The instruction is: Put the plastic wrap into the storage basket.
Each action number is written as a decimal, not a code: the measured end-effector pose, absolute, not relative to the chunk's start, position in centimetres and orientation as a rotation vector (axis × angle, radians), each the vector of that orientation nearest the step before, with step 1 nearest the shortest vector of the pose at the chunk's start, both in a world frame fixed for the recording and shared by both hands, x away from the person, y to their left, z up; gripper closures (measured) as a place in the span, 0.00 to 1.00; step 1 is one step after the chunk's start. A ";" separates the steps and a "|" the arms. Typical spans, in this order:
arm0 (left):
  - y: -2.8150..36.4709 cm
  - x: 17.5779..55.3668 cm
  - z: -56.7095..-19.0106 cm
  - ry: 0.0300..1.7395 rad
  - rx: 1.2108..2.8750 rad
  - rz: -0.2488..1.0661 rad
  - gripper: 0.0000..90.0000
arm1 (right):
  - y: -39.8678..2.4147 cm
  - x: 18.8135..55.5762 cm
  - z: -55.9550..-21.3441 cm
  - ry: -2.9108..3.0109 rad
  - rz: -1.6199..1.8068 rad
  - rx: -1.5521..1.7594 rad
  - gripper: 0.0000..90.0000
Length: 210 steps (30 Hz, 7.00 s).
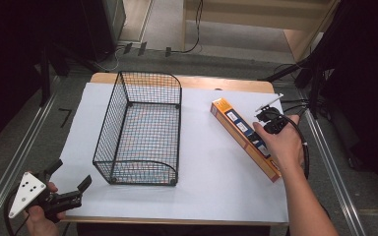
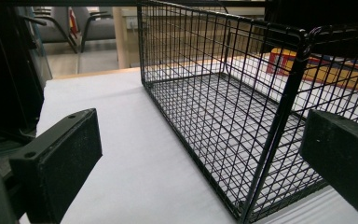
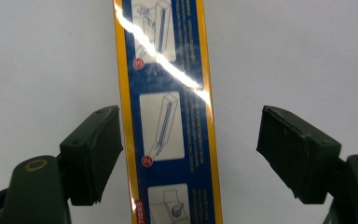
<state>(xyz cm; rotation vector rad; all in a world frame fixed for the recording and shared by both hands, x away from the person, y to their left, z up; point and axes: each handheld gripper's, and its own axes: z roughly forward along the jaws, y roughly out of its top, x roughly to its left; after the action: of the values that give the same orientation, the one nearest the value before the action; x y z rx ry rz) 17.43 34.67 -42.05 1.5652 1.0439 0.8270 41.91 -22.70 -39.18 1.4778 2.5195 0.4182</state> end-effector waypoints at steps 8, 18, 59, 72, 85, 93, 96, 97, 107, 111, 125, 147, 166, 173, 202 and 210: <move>34.6 17.4 -42.0 1.039 1.569 0.825 0.00 | -21.4 43.7 -40.2 2.596 0.359 1.483 0.27; 34.5 17.5 -42.1 1.039 1.576 0.820 0.00 | -20.1 45.5 -42.5 2.674 0.295 1.457 0.32; 35.0 17.5 -42.2 1.058 1.564 0.823 0.00 | -19.0 46.6 -42.7 2.780 0.104 1.373 0.46; 34.8 17.6 -42.2 1.058 1.572 0.828 0.00 | -20.3 45.8 -39.2 2.804 0.154 1.281 0.46; 34.8 17.5 -42.2 1.061 1.568 0.830 0.00 | -20.0 45.0 -37.9 2.900 0.186 0.983 0.46; 34.9 17.5 -42.2 1.061 1.567 0.834 0.00 | -19.1 44.4 -37.0 2.946 0.192 0.796 0.46; 34.9 17.5 -42.1 1.061 1.566 0.834 0.00 | -19.1 44.2 -36.7 2.954 0.204 0.755 0.46; 35.0 17.5 -42.1 1.061 1.567 0.834 0.00 | -19.1 44.1 -36.6 2.955 0.208 0.741 0.46; 34.8 17.5 -42.1 1.058 1.567 0.835 0.00 | -18.7 42.9 -36.1 3.005 0.292 0.516 0.46; 34.8 17.5 -42.1 1.061 1.571 0.835 0.00 | -18.4 42.6 -35.8 3.019 0.311 0.451 0.46; 34.8 17.4 -42.1 1.056 1.561 0.839 0.00 | -16.9 42.1 -34.9 3.023 0.338 0.361 0.46; 34.8 17.4 -42.0 1.049 1.561 0.838 0.00 | -11.7 41.7 -33.4 3.035 0.337 0.242 0.46; 34.9 17.3 -42.0 1.047 1.556 0.834 0.00 | -4.4 41.3 -32.7 3.046 0.325 0.130 0.46; 34.9 17.3 -42.0 1.045 1.560 0.830 0.00 | -2.1 41.1 -32.9 3.055 0.324 0.097 0.46; 34.7 17.3 -42.1 1.036 1.570 0.821 0.00 | 3.5 40.2 -32.2 3.077 0.309 0.013 0.45; 34.6 17.3 -42.1 1.036 1.570 0.821 0.00 | 3.6 40.3 -32.2 3.081 0.297 0.008 0.45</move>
<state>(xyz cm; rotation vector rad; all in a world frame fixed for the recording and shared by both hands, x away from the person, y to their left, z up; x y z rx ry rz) 17.33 34.64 -42.10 1.5700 1.0362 0.8208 40.27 3.63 -32.20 0.0080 3.0812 0.2975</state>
